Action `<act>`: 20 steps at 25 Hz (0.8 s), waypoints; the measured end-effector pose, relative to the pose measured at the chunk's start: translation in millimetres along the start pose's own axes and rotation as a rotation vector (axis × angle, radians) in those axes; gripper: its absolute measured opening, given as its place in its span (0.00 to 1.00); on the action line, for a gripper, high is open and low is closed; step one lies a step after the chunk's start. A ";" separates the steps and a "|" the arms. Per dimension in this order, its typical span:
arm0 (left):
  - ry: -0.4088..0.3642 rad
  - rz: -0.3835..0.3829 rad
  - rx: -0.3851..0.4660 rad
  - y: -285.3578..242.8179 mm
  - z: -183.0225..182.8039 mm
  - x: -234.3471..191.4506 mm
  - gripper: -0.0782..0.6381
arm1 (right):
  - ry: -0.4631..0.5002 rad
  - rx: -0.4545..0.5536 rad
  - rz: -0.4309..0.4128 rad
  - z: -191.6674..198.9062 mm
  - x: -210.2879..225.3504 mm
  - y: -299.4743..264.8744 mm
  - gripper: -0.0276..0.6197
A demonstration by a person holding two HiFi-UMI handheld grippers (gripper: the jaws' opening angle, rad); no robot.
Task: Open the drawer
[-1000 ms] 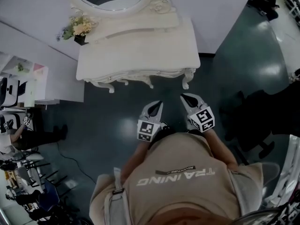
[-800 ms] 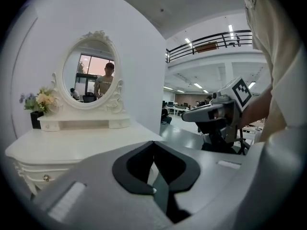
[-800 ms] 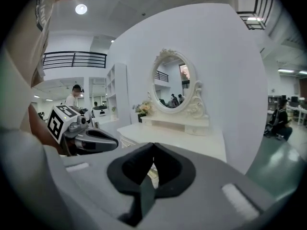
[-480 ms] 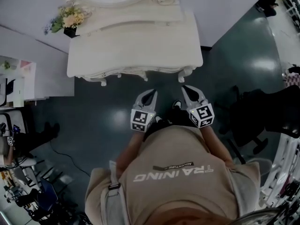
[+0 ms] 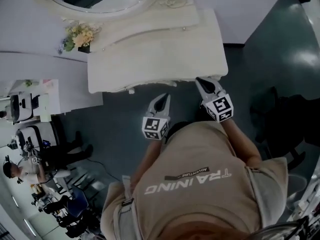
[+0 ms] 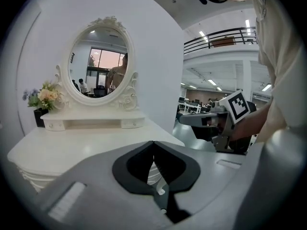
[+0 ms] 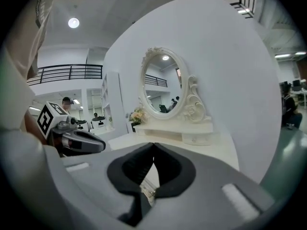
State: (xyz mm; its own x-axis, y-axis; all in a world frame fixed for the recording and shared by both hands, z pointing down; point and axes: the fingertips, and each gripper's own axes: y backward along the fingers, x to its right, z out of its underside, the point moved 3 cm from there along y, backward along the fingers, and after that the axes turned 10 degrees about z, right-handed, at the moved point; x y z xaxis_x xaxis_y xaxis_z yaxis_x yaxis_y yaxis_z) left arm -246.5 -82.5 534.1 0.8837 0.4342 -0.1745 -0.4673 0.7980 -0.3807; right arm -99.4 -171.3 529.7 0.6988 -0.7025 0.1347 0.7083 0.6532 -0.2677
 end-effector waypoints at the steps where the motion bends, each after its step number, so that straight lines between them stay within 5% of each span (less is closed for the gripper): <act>1: -0.002 -0.006 -0.004 -9.5 -3.2 -5.2 0.12 | 0.007 0.004 -0.009 -1.8 8.3 -8.5 0.05; 6: -0.047 0.001 -0.100 -53.8 7.3 -18.0 0.12 | 0.075 -0.039 -0.042 1.5 32.5 -29.6 0.05; 11: 0.079 0.037 -0.132 -72.4 21.6 -30.7 0.12 | 0.039 -0.085 -0.048 4.3 46.7 -41.1 0.05; 20: 0.169 0.151 -0.244 -88.7 71.5 -81.4 0.12 | -0.003 -0.139 0.101 -2.6 41.5 -69.6 0.05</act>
State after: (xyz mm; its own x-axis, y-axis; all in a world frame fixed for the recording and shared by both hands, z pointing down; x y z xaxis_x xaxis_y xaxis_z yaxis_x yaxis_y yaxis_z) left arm -278.8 -158.7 647.0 0.8062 0.4485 -0.3859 -0.5915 0.5969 -0.5420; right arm -120.0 -246.7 551.4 0.7662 -0.6343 0.1033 0.6138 0.6748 -0.4098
